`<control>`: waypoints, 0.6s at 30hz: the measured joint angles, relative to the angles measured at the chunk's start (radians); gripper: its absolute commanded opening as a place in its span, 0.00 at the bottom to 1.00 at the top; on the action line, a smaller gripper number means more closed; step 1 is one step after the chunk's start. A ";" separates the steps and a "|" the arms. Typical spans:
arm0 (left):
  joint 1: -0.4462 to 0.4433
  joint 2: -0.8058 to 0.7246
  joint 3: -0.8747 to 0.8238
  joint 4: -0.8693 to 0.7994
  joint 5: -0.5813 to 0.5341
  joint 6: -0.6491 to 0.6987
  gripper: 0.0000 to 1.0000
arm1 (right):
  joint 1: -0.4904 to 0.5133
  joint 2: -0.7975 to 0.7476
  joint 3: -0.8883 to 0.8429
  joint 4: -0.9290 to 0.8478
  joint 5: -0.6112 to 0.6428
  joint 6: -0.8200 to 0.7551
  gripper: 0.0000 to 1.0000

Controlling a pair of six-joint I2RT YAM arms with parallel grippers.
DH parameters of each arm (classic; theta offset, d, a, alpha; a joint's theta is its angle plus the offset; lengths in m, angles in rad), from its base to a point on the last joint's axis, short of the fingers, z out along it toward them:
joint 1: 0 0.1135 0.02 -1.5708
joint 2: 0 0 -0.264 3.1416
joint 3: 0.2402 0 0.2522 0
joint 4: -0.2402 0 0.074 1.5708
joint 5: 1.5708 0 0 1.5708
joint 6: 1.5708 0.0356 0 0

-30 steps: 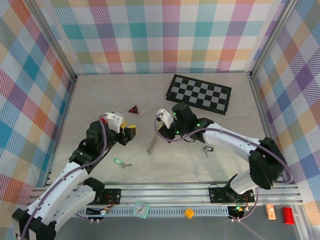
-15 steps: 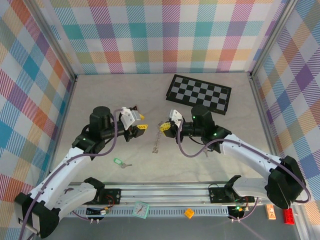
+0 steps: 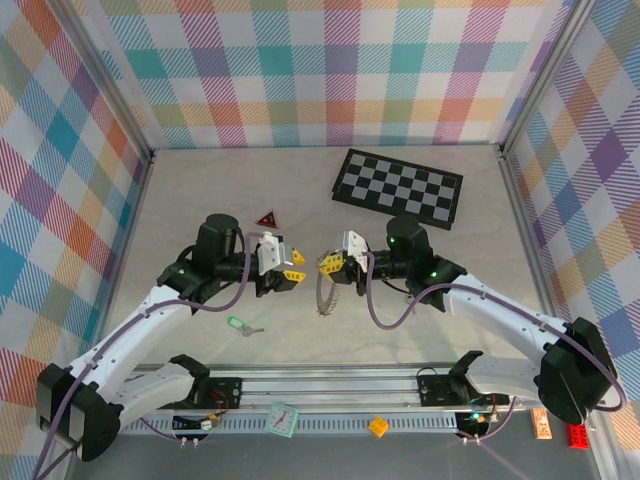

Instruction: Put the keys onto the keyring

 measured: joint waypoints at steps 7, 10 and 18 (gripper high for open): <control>-0.032 0.053 0.000 0.002 0.029 0.006 0.29 | 0.015 0.009 0.000 0.021 -0.015 -0.004 0.00; -0.040 0.059 0.000 0.008 0.035 0.006 0.28 | 0.021 0.020 0.000 0.023 -0.015 -0.007 0.00; -0.045 0.060 -0.002 0.032 0.035 -0.005 0.22 | 0.027 0.043 0.000 0.021 -0.023 -0.023 0.00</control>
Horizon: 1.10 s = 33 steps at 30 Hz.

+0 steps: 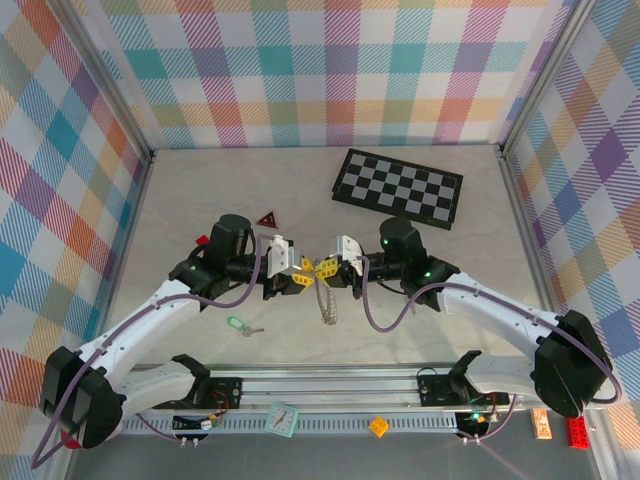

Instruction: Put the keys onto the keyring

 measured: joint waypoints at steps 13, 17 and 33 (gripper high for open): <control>-0.009 -0.006 -0.004 -0.002 -0.034 0.006 0.00 | 0.000 0.011 0.015 -0.045 0.035 -0.034 0.34; -0.034 -0.024 0.000 -0.047 -0.122 0.040 0.00 | 0.008 0.008 0.034 -0.129 0.097 -0.099 0.37; -0.125 -0.022 0.135 -0.328 -0.354 0.137 0.00 | 0.051 -0.001 0.071 -0.286 0.156 -0.200 0.29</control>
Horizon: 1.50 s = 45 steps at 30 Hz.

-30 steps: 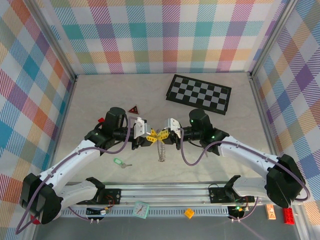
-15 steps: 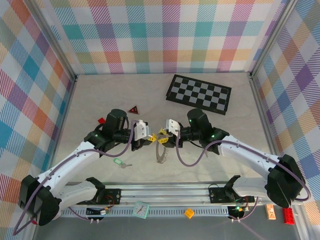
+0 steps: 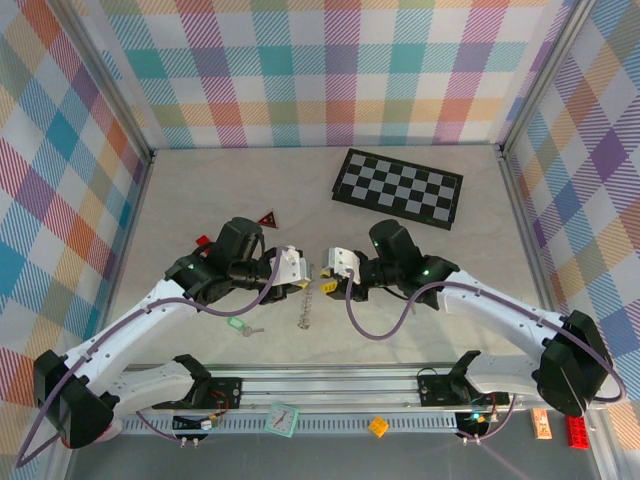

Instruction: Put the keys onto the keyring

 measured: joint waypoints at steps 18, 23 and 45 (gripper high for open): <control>-0.013 0.000 -0.002 0.013 -0.051 -0.034 0.31 | 0.034 0.074 0.002 0.103 0.001 0.047 0.00; 0.086 -0.106 -0.138 0.196 -0.002 -0.196 0.32 | 0.017 0.056 -0.066 0.174 -0.024 0.056 0.00; 0.124 -0.057 -0.517 1.057 0.295 -0.627 0.26 | -0.059 0.027 -0.166 0.386 -0.200 0.185 0.00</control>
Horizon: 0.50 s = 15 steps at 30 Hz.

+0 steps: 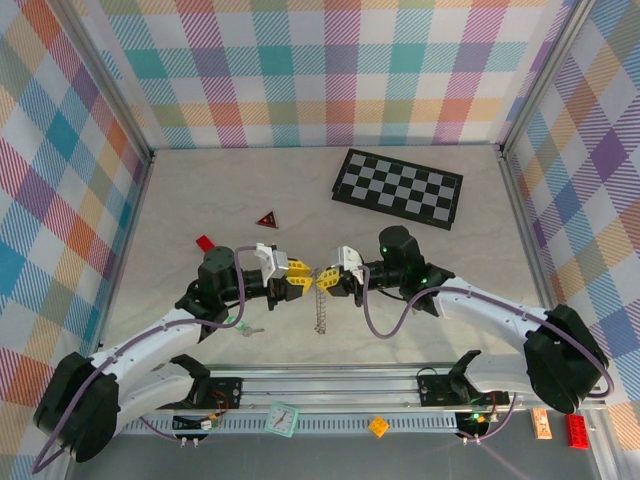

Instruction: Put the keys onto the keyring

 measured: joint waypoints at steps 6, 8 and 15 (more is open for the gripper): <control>0.000 -0.030 -0.003 -0.027 -0.016 0.027 0.28 | 0.000 -0.019 -0.002 -0.003 0.020 0.002 0.00; -0.004 -0.062 -0.014 -0.053 -0.039 0.048 0.29 | 0.000 -0.031 -0.002 -0.005 0.035 0.000 0.00; -0.038 -0.087 -0.021 -0.114 -0.073 0.095 0.29 | 0.000 -0.041 -0.001 -0.011 0.053 -0.001 0.00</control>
